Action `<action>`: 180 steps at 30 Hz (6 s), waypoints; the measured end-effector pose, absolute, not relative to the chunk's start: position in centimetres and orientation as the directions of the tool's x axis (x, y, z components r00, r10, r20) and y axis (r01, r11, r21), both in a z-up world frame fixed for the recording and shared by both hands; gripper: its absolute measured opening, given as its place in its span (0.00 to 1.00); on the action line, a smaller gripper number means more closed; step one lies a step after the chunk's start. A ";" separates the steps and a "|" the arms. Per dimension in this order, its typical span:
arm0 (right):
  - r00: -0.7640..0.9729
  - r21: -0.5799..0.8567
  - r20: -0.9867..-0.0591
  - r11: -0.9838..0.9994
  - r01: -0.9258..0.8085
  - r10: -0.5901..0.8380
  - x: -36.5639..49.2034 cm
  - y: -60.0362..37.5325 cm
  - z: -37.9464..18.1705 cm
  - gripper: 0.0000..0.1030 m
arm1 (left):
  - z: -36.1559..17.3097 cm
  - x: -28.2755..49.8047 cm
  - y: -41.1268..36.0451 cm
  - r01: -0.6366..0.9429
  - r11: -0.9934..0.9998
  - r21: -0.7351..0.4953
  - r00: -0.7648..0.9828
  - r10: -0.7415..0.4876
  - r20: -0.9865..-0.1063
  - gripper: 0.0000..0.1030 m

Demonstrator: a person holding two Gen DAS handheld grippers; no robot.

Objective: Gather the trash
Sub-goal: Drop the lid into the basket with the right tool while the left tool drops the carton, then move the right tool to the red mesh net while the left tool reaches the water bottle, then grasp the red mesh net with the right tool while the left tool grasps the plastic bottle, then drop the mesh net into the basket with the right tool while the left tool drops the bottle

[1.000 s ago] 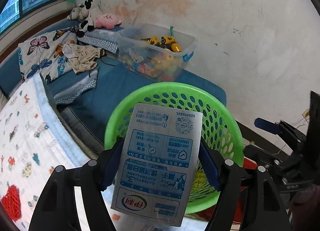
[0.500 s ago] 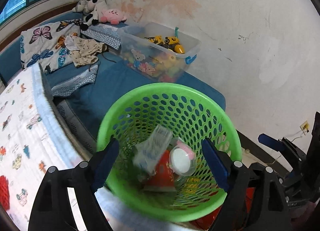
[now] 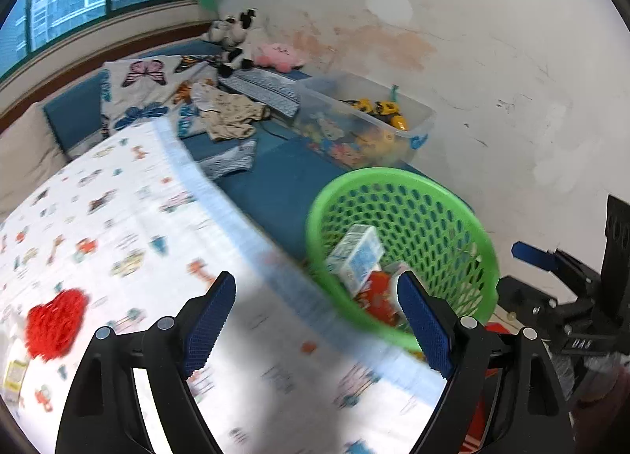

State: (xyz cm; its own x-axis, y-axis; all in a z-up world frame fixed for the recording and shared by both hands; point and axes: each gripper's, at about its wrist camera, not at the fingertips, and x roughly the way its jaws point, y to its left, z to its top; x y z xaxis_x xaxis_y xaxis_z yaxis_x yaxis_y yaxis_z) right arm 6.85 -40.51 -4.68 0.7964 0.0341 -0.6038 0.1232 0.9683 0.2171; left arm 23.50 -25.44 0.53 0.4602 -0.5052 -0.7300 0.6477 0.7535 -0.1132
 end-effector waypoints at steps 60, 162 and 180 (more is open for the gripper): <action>0.542 0.203 -0.743 0.904 -0.377 0.393 32.3 -5.1 -9.2 0.52 | -3.1 31.7 9.8 0.387 0.912 0.137 0.586 -0.129 -0.800 0.81; 0.760 0.198 -0.645 0.946 0.257 -0.072 5.4 -46.8 -6.7 0.71 | -2.0 21.4 -37.0 0.777 0.627 -0.061 0.324 -0.482 -0.814 0.57; 0.771 0.257 -0.632 0.917 0.306 -0.079 2.2 -48.6 -7.4 0.71 | -3.4 22.6 -41.9 0.756 0.629 -0.182 0.248 -0.533 -0.809 0.67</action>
